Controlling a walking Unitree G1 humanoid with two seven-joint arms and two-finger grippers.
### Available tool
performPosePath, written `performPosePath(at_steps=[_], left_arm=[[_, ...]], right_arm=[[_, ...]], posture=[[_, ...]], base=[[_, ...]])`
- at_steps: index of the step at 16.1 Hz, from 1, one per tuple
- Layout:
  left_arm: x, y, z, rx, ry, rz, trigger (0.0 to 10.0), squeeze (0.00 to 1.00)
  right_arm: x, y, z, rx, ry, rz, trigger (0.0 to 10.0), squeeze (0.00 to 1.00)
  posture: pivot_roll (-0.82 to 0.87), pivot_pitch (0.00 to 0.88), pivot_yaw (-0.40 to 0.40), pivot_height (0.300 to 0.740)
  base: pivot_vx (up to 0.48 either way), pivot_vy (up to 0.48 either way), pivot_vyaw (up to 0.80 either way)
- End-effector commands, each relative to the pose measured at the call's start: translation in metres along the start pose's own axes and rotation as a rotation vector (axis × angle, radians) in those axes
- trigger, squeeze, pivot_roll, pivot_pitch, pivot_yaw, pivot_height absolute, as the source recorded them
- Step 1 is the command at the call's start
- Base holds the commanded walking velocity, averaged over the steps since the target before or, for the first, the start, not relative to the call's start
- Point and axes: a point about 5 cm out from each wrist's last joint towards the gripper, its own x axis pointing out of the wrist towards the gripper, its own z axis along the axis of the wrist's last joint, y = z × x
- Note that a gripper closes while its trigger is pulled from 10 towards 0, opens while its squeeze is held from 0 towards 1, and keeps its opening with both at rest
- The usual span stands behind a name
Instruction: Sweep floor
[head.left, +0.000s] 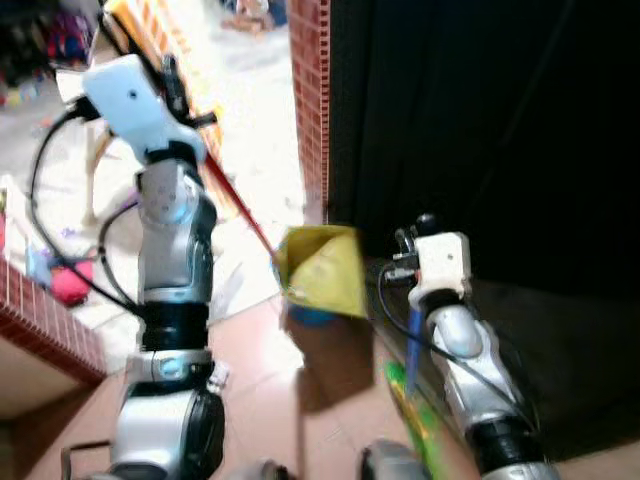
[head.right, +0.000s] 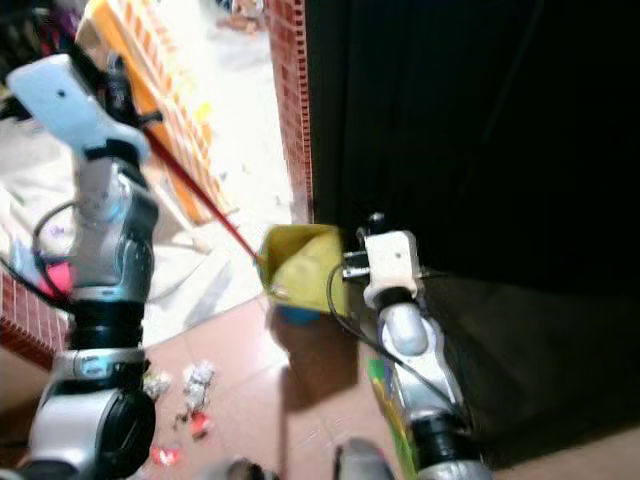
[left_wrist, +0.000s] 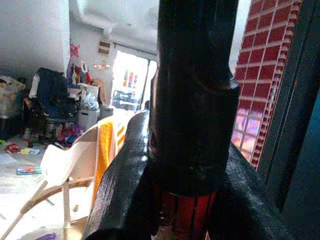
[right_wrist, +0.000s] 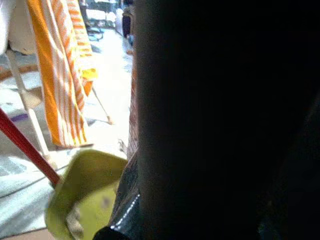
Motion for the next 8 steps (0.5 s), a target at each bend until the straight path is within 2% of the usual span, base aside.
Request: performPosePath(at_steps=[1, 6, 8], left_arm=[[0.007, 0.0, 0.021, -0.019, -0.111, 0.013, 10.0, 0.0], [0.013, -0.012, 0.025, 0.054, -0.182, 0.059, 10.0, 0.0], [0.012, -0.014, 0.018, 0.065, -0.161, 0.087, 10.0, 0.0]], right_arm=[[0.006, 0.005, 0.015, -0.028, -0.073, 0.034, 10.0, 0.0], [0.005, 0.009, 0.016, -0.039, -0.084, 0.067, 10.0, 0.0], [0.005, 0.011, 0.016, -0.041, -0.084, 0.075, 10.0, 0.0]], posture=[[-0.12, 0.0, 0.047, 0.74], [-0.13, 0.0, 0.043, 0.74], [-0.13, 0.0, 0.042, 0.74]], base=[[0.319, 0.356, 0.0], [0.32, 0.358, 0.0], [0.405, 0.0, 0.0]])
